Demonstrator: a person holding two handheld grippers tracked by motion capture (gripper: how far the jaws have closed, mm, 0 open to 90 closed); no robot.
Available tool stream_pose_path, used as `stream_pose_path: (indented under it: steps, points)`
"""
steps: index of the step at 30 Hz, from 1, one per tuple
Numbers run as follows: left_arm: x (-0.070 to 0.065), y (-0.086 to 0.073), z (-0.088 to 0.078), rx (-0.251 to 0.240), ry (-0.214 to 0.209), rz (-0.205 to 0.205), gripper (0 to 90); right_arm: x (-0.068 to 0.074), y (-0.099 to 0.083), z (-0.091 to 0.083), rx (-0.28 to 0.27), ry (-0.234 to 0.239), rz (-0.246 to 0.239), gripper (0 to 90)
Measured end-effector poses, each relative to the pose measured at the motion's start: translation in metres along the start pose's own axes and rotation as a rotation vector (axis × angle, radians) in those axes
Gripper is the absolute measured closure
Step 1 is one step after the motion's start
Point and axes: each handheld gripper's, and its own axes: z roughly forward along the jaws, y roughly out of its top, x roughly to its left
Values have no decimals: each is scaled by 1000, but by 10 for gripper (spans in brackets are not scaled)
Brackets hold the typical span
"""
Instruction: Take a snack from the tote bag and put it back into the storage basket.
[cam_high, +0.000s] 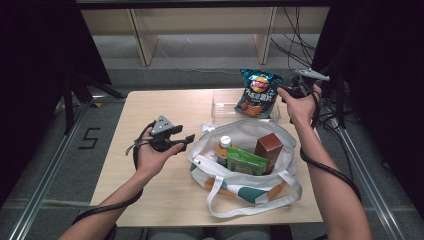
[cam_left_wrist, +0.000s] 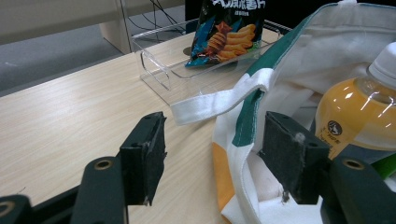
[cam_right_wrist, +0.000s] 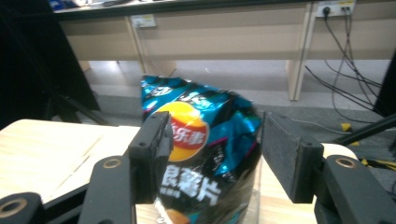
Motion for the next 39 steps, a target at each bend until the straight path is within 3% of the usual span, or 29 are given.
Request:
stream_pose_path:
  steps: [5,7,8,10,11,18,23,25,28,32,36,38,39]
  points:
    - [-1,-1,0,0,1,-14,389,4,-4,-13,16,39,28,432]
    - [0,0,0,-1,1,0,389,3,-6,-18,14,47,0,431]
    - [-1,0,0,-1,2,-4,389,4,-7,-20,7,59,18,431]
    - [-1,0,0,-1,1,-2,389,5,-9,-26,3,55,-3,431]
    - [-1,0,0,0,1,-1,389,7,-10,-30,18,65,22,431]
    - [-1,0,0,0,2,-4,389,11,-20,-50,0,79,-8,431]
    - [-2,0,1,2,1,-3,388,15,-28,-61,8,92,3,431]
    - [-3,0,0,2,0,-1,389,14,-29,-64,4,104,-33,431]
    - [-2,0,0,1,1,1,388,18,-31,-71,6,113,-4,431]
    - [-2,0,0,1,2,-4,388,22,-36,-78,16,115,-39,431]
    - [-3,0,0,2,2,-2,388,26,-41,-85,13,128,-3,431]
    - [-3,0,0,3,2,-2,388,26,-45,-86,7,135,-38,431]
    - [-3,0,0,3,1,-1,388,28,-46,-88,14,140,-23,431]
